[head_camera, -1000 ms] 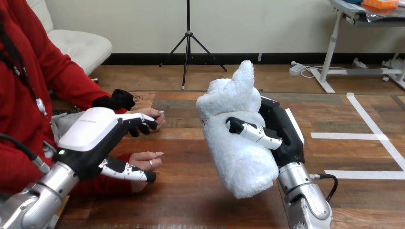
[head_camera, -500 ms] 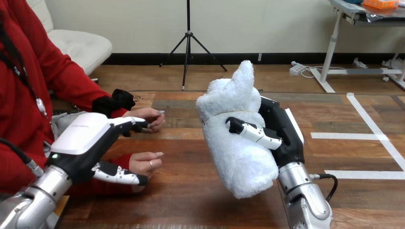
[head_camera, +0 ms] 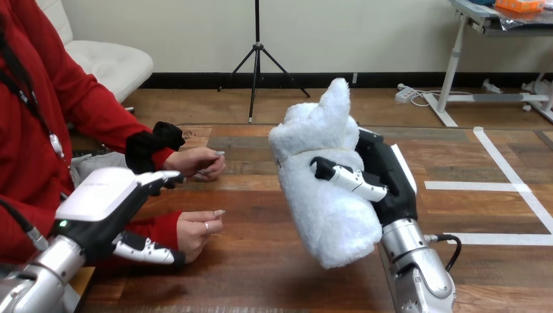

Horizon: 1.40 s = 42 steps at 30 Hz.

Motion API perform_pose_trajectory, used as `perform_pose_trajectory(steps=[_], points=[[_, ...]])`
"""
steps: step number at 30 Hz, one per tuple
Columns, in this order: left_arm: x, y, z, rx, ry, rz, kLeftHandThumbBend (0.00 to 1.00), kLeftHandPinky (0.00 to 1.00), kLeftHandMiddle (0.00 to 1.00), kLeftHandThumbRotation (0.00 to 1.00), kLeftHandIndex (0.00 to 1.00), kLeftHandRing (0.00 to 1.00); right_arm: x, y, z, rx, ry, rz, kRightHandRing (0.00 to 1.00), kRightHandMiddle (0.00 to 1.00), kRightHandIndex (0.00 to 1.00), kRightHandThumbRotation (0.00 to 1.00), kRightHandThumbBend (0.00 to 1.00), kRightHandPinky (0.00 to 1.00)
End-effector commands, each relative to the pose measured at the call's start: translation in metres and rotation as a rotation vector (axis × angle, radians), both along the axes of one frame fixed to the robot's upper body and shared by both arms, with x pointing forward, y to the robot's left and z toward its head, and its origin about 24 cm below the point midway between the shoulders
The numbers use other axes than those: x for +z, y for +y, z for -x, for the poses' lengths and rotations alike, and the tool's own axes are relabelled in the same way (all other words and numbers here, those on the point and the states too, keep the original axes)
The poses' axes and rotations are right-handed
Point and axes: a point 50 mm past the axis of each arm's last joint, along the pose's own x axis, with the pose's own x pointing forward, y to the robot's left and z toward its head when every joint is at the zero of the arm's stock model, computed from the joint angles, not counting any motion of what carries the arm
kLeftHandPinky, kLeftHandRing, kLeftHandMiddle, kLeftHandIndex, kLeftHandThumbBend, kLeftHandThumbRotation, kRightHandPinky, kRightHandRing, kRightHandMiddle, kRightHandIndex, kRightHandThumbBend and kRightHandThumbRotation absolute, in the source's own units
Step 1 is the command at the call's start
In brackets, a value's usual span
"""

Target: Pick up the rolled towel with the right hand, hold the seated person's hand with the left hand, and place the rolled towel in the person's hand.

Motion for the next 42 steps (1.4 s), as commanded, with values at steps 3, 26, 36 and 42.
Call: perform_pose_trajectory(steps=[3, 26, 36, 42], points=[[0.011, 0.004, -0.014, 0.023, -0.024, -0.037, 1.0, 0.72, 0.83, 0.43, 0.86, 0.78, 0.036, -0.002, -0.017, 0.0, -0.146, -0.005, 0.08, 0.17, 0.24, 0.0, 0.53, 0.04], [-0.006, 0.009, -0.017, 0.077, 0.065, -0.132, 1.0, 0.77, 0.88, 0.49, 0.9, 0.83, 0.039, -0.003, -0.016, 0.013, -0.146, -0.038, 0.07, 0.15, 0.25, 0.0, 0.52, 0.03], [-0.015, 0.008, -0.017, 0.104, 0.066, -0.159, 1.0, 0.77, 0.88, 0.52, 0.9, 0.83, 0.04, -0.003, -0.015, 0.02, -0.148, -0.052, 0.07, 0.15, 0.25, 0.0, 0.51, 0.03], [-0.021, 0.005, -0.017, 0.116, 0.061, -0.167, 1.0, 0.77, 0.87, 0.53, 0.9, 0.83, 0.041, -0.002, -0.014, 0.024, -0.154, -0.06, 0.06, 0.15, 0.25, 0.0, 0.51, 0.02]])
